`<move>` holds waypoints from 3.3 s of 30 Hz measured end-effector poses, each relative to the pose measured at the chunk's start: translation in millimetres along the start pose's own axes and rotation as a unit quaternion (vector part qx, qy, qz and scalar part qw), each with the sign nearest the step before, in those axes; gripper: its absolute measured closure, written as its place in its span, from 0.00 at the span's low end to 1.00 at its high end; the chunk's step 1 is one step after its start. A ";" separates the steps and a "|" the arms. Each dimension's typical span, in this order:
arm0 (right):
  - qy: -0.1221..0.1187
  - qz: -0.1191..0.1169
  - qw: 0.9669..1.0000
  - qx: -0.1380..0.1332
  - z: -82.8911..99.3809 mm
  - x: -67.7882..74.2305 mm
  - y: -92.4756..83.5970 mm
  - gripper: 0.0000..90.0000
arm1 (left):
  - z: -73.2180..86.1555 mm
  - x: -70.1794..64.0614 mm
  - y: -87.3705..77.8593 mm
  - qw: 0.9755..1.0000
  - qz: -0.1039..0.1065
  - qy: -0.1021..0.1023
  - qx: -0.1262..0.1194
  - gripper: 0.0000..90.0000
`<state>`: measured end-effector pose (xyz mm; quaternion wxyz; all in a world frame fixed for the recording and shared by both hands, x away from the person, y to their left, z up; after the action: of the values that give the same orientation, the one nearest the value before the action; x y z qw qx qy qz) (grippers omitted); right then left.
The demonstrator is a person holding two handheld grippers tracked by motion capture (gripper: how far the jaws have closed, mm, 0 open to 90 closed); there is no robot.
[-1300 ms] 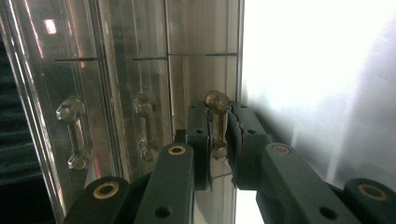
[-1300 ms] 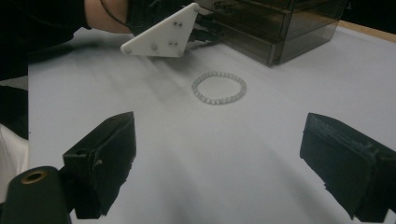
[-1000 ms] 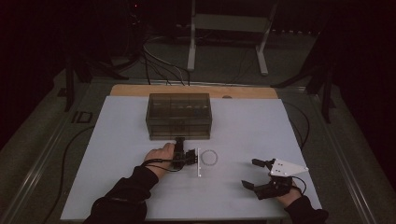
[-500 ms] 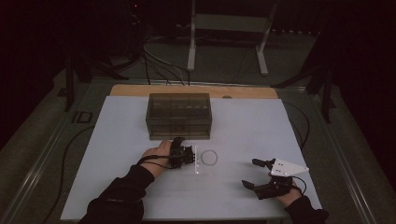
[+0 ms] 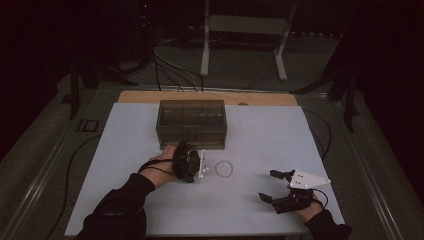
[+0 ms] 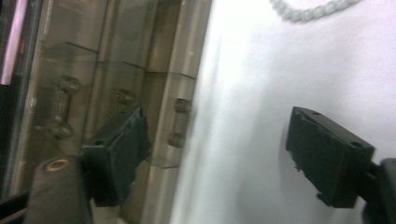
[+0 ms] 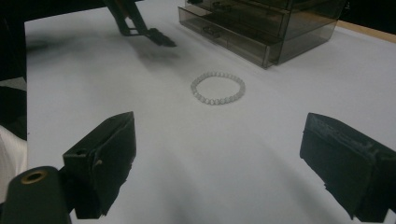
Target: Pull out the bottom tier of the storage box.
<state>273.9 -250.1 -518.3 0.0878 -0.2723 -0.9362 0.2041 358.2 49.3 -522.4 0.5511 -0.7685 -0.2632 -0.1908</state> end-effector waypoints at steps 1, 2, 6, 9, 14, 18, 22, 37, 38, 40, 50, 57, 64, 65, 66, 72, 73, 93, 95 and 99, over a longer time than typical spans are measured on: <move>0.000 0.000 1.000 0.000 0.0 0.0 0.0 0.12 | 0.8 0.2 -1.1 1.000 0.014 -0.003 0.001 0.19; 0.000 0.001 1.000 0.001 0.0 0.0 0.0 0.12 | 1.8 0.4 -2.1 1.000 0.016 -0.003 0.000 0.18; 0.000 0.000 1.000 0.001 0.1 -0.1 0.0 0.12 | 6.6 0.5 -6.6 0.999 0.048 -0.012 -0.006 0.17; 0.001 0.000 1.000 0.001 0.2 -0.1 0.1 0.12 | 9.9 0.7 -9.7 0.997 0.073 -0.028 -0.015 0.09; 0.000 0.001 1.000 0.001 0.2 0.1 0.2 0.12 | 16.6 1.8 -16.8 0.994 0.104 -0.028 -0.031 0.00; 0.000 0.001 1.000 0.002 0.4 0.1 0.5 0.12 | 22.1 4.4 -19.0 0.994 0.099 -0.028 -0.025 0.00; 0.000 0.000 1.000 0.003 0.6 0.3 0.6 0.12 | 31.7 7.9 -24.3 0.994 0.104 -0.031 -0.024 0.00; 0.004 0.000 1.000 0.003 0.8 -0.6 0.4 0.12 | 52.1 31.4 -41.5 0.985 0.131 -0.092 -0.059 0.00; 0.004 0.000 1.000 0.003 0.9 -0.6 0.5 0.12 | 54.0 33.1 -42.2 0.985 0.134 -0.091 -0.060 0.00; 0.004 0.000 1.000 0.003 0.9 -0.7 0.4 0.12 | 57.9 37.0 -42.0 0.985 0.134 -0.097 -0.057 0.00; 0.005 -0.001 1.000 0.003 1.5 -1.2 1.1 0.12 | 72.8 52.9 -32.7 0.973 0.176 -0.135 -0.062 0.00; 0.005 -0.002 1.000 0.007 2.3 -1.1 1.8 0.12 | 79.2 53.6 -17.6 0.971 0.182 -0.148 -0.050 0.00; 0.005 -0.004 1.000 0.006 2.2 -0.8 1.7 0.12 | 83.0 53.9 -5.5 0.973 0.175 -0.146 -0.036 0.08; 0.007 -0.005 1.000 0.006 2.3 -1.0 1.7 0.12 | 83.8 54.2 -1.8 0.975 0.169 -0.141 -0.031 0.14; 0.007 -0.005 1.000 0.006 2.3 -1.0 1.7 0.12 | 83.8 54.2 -1.8 0.975 0.169 -0.141 -0.031 0.17; 0.007 -0.006 1.000 0.005 2.3 -1.4 1.3 0.12 | 85.4 57.9 6.5 0.979 0.156 -0.125 -0.040 0.33; 0.006 -0.006 1.000 0.004 2.2 -1.4 1.2 0.12 | 87.2 59.8 8.8 0.980 0.156 -0.117 -0.044 0.39; 0.009 -0.010 1.000 0.004 2.8 -1.3 1.4 0.12 | 92.9 75.1 28.3 0.981 0.181 -0.063 -0.027 0.74; 0.010 -0.010 1.000 0.005 3.1 -1.7 1.2 0.12 | 92.9 75.3 30.7 0.978 0.198 -0.063 -0.025 0.78; 0.010 -0.010 1.000 0.005 3.1 -1.5 1.1 0.12 | 94.2 77.0 32.6 0.974 0.216 -0.053 -0.040 0.85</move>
<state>274.9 -251.2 -521.7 0.1001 -0.2644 -0.9370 0.2052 439.3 145.3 -531.9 0.5334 -0.8377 -0.1119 -0.0367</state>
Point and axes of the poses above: each handheld gripper's, and its own axes: y roughly forward along the jaws, z roughly out of its underside, x roughly to its left, the point moved 5 cm from there along y, roughly forward along the jaws
